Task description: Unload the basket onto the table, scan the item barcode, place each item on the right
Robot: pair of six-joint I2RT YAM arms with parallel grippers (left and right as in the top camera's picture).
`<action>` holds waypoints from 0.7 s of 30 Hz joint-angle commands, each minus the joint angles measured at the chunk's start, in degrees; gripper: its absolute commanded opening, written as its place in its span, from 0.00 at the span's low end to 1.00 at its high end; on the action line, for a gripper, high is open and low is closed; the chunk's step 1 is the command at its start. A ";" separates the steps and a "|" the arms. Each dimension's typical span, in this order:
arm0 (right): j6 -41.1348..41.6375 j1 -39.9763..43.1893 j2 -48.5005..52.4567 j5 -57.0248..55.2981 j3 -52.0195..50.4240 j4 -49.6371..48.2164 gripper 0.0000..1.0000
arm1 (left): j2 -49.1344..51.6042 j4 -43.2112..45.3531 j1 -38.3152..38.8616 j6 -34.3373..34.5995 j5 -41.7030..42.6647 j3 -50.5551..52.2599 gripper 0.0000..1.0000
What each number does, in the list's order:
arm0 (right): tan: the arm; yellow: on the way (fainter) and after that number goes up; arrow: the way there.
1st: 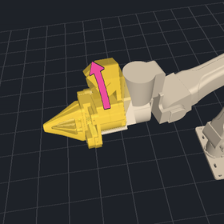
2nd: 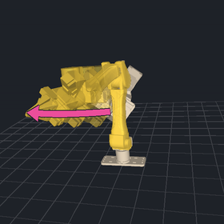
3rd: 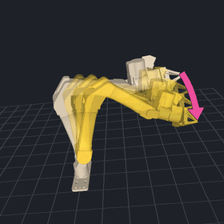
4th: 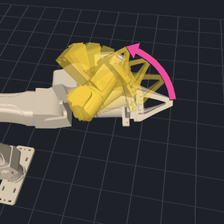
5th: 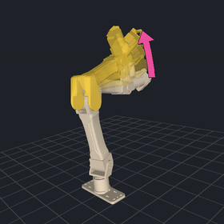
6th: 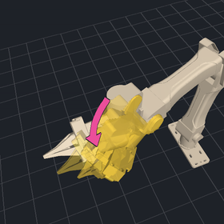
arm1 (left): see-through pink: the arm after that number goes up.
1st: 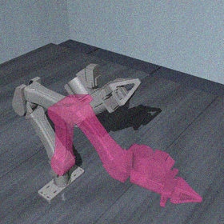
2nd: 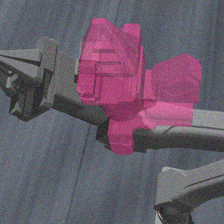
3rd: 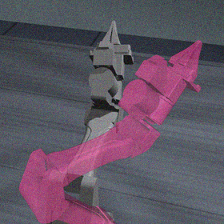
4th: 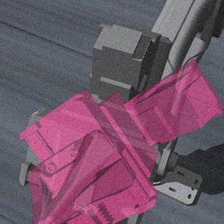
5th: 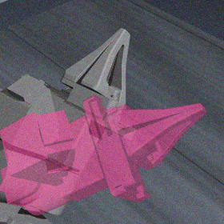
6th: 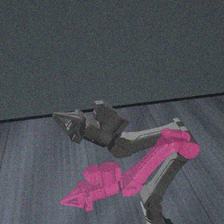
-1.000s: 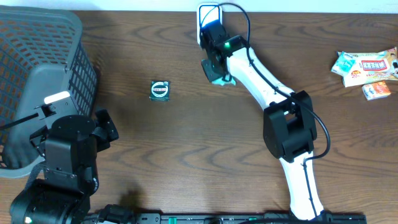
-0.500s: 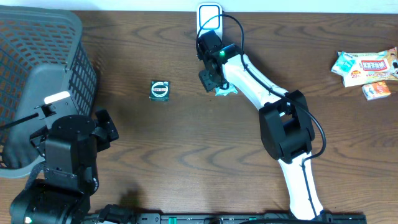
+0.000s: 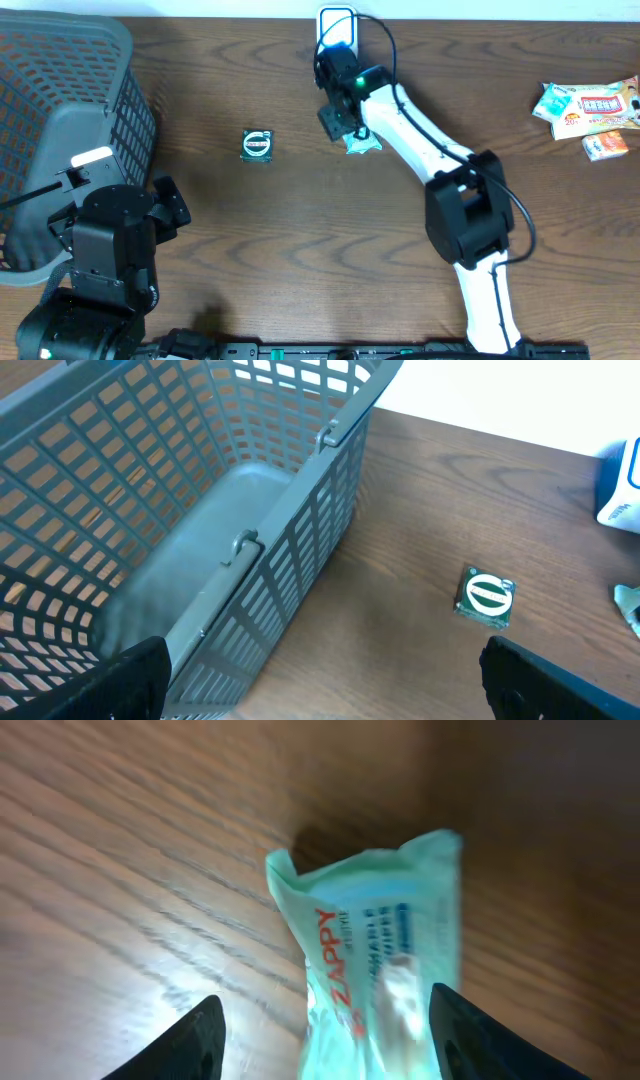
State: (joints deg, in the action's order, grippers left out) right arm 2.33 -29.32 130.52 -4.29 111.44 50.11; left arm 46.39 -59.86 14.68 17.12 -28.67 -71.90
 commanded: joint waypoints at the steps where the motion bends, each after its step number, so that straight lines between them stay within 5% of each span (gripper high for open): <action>1: -0.28 0.33 -3.89 -0.07 1.84 0.07 0.60 | 0.02 -0.13 -0.13 0.13 -0.48 -0.55 0.97; 18: -3.52 3.41 4.70 5.31 -0.61 0.20 0.63 | 0.02 -0.11 -0.13 0.11 -0.50 -0.55 0.98; 21: -3.50 3.41 5.64 5.31 -0.63 0.42 0.46 | 0.02 -0.11 -0.13 0.13 -0.50 -0.55 0.98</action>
State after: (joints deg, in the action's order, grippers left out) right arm -0.58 -25.74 135.37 -0.12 111.13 50.35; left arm 46.39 -59.86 14.68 17.12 -28.67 -71.90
